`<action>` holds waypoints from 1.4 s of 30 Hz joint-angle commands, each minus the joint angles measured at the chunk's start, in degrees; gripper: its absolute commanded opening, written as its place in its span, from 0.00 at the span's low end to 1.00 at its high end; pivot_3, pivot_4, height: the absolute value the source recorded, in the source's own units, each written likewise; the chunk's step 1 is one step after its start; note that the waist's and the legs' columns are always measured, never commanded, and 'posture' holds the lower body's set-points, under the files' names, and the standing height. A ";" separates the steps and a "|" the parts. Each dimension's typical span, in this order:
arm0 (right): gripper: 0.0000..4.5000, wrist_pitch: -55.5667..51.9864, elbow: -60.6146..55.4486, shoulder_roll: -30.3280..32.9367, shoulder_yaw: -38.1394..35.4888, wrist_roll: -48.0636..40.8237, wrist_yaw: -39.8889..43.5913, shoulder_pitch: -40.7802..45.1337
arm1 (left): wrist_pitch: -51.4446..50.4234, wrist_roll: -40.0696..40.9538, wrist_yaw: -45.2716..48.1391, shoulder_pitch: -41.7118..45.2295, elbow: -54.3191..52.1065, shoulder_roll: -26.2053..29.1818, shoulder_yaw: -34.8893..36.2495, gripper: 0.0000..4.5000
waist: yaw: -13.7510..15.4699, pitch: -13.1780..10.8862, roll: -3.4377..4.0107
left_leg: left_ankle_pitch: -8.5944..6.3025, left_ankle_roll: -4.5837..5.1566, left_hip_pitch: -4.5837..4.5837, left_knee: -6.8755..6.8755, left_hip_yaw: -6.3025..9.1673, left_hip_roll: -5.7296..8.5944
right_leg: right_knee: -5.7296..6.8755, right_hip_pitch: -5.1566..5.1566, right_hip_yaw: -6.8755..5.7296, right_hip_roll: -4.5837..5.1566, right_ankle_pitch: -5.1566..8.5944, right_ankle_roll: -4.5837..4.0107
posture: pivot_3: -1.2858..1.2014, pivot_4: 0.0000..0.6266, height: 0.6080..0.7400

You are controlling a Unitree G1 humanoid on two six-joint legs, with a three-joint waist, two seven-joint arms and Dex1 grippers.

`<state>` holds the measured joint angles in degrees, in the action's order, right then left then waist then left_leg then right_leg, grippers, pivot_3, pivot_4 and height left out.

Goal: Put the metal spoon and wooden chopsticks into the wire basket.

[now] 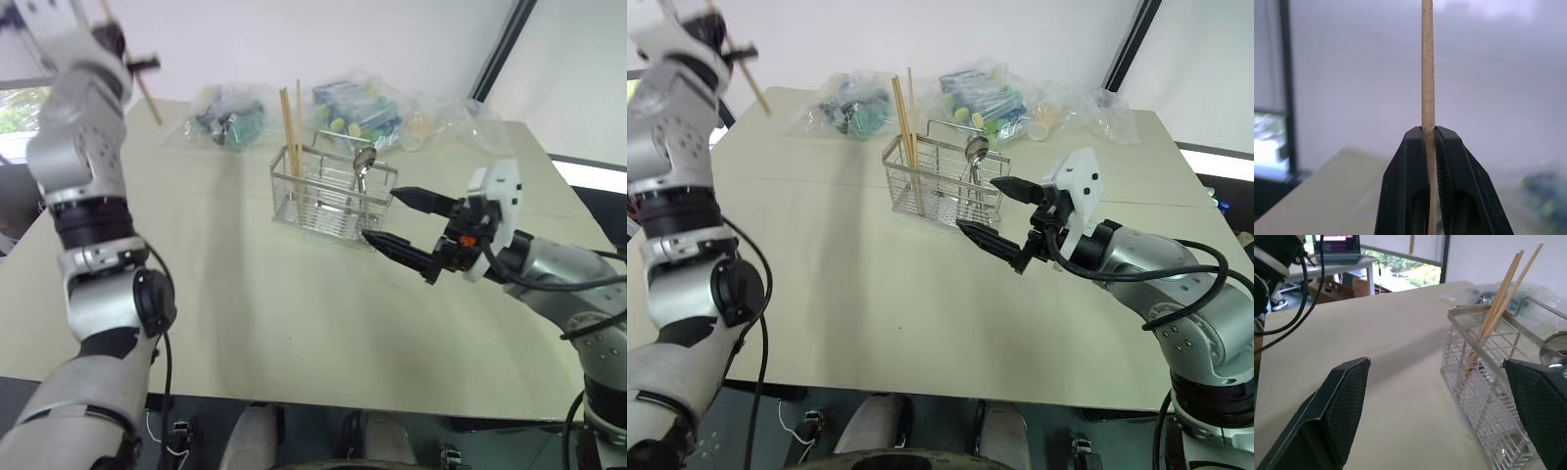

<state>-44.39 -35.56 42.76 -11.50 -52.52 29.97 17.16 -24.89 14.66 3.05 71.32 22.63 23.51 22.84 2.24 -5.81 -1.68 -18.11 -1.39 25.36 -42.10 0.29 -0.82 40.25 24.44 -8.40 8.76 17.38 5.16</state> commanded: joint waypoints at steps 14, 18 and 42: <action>1.00 -0.36 -1.61 1.82 -5.38 -1.21 -1.28 -1.32 | 10.49 6.61 11.22 -4.47 3.73 -14.09 -6.86 0.00 | -0.14 0.04 0.16 | 0.00 0.04 -0.04 -0.02 -0.01 -0.04 | 0.05 0.02 -0.01 -0.16 0.00 -0.01 | 0.52 0.24 0.15; 1.00 -0.77 -2.44 1.38 -5.65 -1.48 -2.94 -2.02 | 11.14 7.30 12.52 -7.87 2.62 -16.18 -8.36 0.00 | 0.06 0.04 0.17 | -0.01 0.06 -0.01 -0.02 0.00 -0.02 | 0.03 0.00 -0.02 -0.15 0.00 -0.01 | 0.52 0.24 0.15; 1.00 -1.26 -3.46 1.93 -4.50 -2.39 -7.88 -2.11 | 3.42 9.47 18.62 -11.92 -4.51 -14.26 -11.84 1.00 | -0.20 0.05 0.20 | -0.07 0.26 0.00 -0.04 0.00 0.02 | 0.00 -0.01 -0.02 -0.16 0.00 -0.02 | 0.52 0.24 0.15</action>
<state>-46.67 -38.98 43.94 -15.34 -55.48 21.31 13.89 -18.75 22.38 20.35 56.96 22.44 6.95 10.23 2.05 -5.75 -1.48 -18.18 -1.13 25.34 -42.13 0.29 -0.81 40.25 24.44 -8.41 8.59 17.37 5.13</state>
